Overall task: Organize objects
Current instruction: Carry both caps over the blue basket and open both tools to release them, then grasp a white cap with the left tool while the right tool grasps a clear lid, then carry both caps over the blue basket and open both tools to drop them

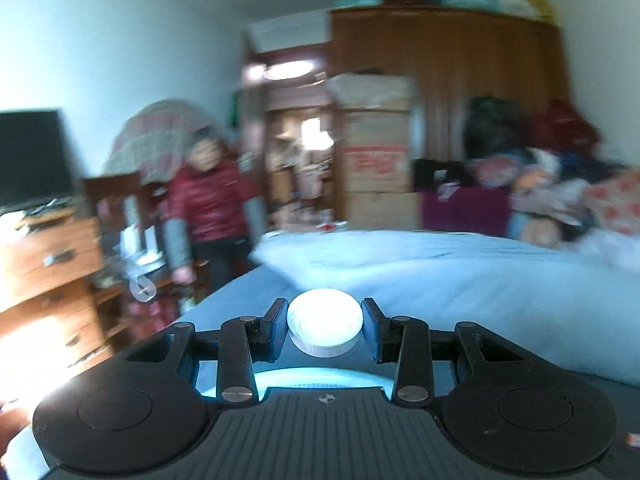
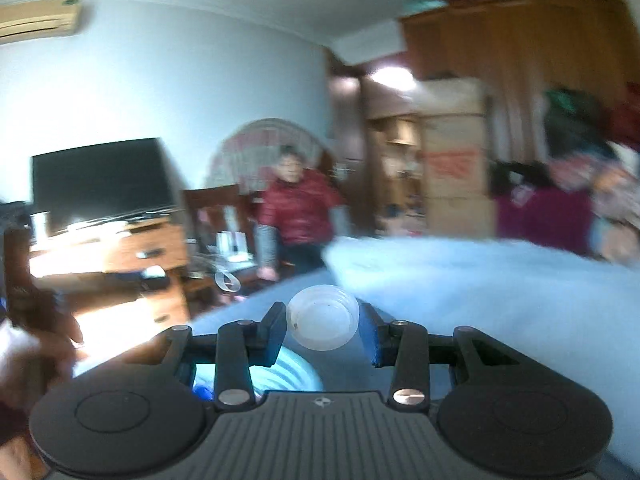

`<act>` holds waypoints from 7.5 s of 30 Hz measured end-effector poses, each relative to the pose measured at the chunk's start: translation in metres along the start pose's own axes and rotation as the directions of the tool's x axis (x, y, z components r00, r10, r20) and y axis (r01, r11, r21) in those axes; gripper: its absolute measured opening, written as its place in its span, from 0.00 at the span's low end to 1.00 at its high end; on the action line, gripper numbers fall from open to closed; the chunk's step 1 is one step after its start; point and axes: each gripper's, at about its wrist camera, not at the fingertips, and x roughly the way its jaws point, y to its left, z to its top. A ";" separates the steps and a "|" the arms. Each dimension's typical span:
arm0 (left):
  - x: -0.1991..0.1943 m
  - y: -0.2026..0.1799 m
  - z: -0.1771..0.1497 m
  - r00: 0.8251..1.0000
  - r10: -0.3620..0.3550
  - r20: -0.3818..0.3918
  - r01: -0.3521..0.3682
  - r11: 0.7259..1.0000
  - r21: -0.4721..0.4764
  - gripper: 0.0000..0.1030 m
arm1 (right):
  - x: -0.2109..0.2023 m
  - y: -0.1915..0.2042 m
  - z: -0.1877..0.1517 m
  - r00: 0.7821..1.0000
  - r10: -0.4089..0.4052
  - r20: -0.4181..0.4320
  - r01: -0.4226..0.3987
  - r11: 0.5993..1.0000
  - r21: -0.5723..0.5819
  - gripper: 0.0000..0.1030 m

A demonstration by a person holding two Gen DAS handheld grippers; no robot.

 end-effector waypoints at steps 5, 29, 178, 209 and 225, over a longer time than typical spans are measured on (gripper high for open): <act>0.026 0.044 0.003 0.993 0.073 -0.094 -0.075 0.997 -0.015 0.38 | 0.073 0.044 0.045 0.992 0.108 -0.071 -0.108 0.994 0.001 0.41; 0.066 0.083 -0.022 0.971 0.079 -0.224 -0.090 0.995 -0.039 0.38 | 0.185 0.137 0.040 0.948 0.187 -0.256 -0.187 0.982 0.026 0.41; 0.063 0.100 -0.036 0.968 0.068 -0.242 -0.097 0.989 -0.110 0.39 | 0.176 0.167 0.044 0.958 0.148 -0.247 -0.165 0.985 -0.049 0.42; 0.076 0.092 -0.043 0.964 0.063 -0.258 -0.094 0.990 -0.108 0.39 | 0.191 0.155 0.025 0.952 0.152 -0.265 -0.168 0.985 -0.040 0.42; 0.082 0.088 -0.051 0.961 0.062 -0.271 -0.093 0.991 -0.101 0.39 | 0.200 0.147 0.009 0.948 0.149 -0.280 -0.164 0.986 -0.031 0.42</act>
